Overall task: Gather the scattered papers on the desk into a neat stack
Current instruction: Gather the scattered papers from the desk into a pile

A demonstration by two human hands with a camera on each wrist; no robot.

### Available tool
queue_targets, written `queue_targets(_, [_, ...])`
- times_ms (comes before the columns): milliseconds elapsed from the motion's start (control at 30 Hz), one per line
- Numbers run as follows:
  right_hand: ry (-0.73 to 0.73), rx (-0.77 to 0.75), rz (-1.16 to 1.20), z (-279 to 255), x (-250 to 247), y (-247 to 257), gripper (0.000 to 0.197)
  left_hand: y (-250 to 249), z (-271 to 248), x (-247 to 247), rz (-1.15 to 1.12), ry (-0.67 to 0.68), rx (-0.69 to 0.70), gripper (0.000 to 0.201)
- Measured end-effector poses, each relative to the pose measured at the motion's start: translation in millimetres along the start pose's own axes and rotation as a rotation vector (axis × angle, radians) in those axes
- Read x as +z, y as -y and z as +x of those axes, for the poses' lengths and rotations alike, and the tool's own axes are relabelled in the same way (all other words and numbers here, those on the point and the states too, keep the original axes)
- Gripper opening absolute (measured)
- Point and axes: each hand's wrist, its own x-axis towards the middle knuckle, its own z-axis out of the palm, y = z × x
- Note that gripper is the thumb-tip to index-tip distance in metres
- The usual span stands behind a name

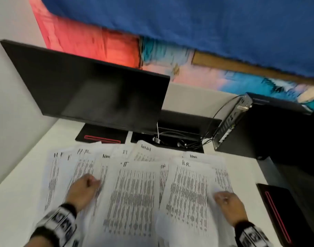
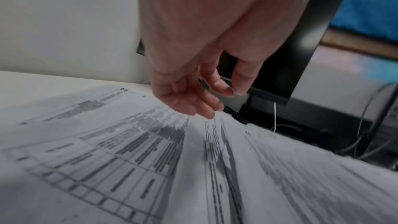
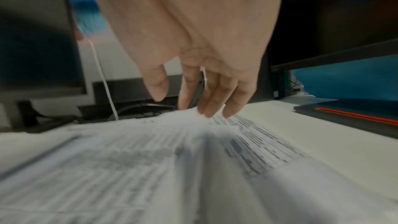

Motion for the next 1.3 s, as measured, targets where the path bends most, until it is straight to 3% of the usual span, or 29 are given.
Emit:
queue_targets(67, [-0.056, 0.155, -0.052, 18, -4, -11, 0.043, -8, 7, 16, 0.072, 0.008, -0.08, 0.026])
queue_targets(133, [-0.06, 0.32, -0.116, 25, -8, -16, 0.068, -14, 11, 34, 0.135, 0.041, -0.123, 0.043])
queue_targets(267, [-0.016, 0.38, -0.086, 38, -1, -30, 0.09, -13, 9, 62, 0.218, 0.009, -0.223, 0.081])
queue_targets(533, [0.138, 0.279, 0.309, 55, 19, -25, 0.052, -30, 2, 94, 0.053, -0.009, -0.345, 0.102])
queue_targets(633, [0.224, 0.294, 0.433, 55, 30, -18, 0.041, -43, 0, 99, 0.068, 0.062, -0.348, 0.085])
queue_targets(733, [0.243, 0.263, 0.498, 49, 32, -13, 0.037, -43, 4, 98, 0.09, 0.113, -0.302, 0.047])
queue_targets(867, [0.061, 0.099, 0.428, 38, 5, 4, 0.037, -35, 12, 83, 0.071, 0.064, -0.303, 0.037])
queue_targets(1100, [-0.152, -0.192, 0.464, 25, -94, 61, 0.033, -30, 20, 81, 0.021, 0.064, -0.292, 0.034])
queue_targets(1233, [-0.284, -0.273, 0.55, 23, -137, 80, 0.013, -40, 20, 92, -0.003, 0.087, -0.269, 0.029])
queue_targets(1267, [-0.316, -0.276, 0.583, 22, -144, 83, 0.013, -44, 19, 95, -0.005, 0.088, -0.262, 0.026])
queue_targets(1300, [-0.352, -0.267, 0.608, 18, -149, 86, 0.028, -47, 19, 98, -0.007, 0.093, -0.265, 0.024])
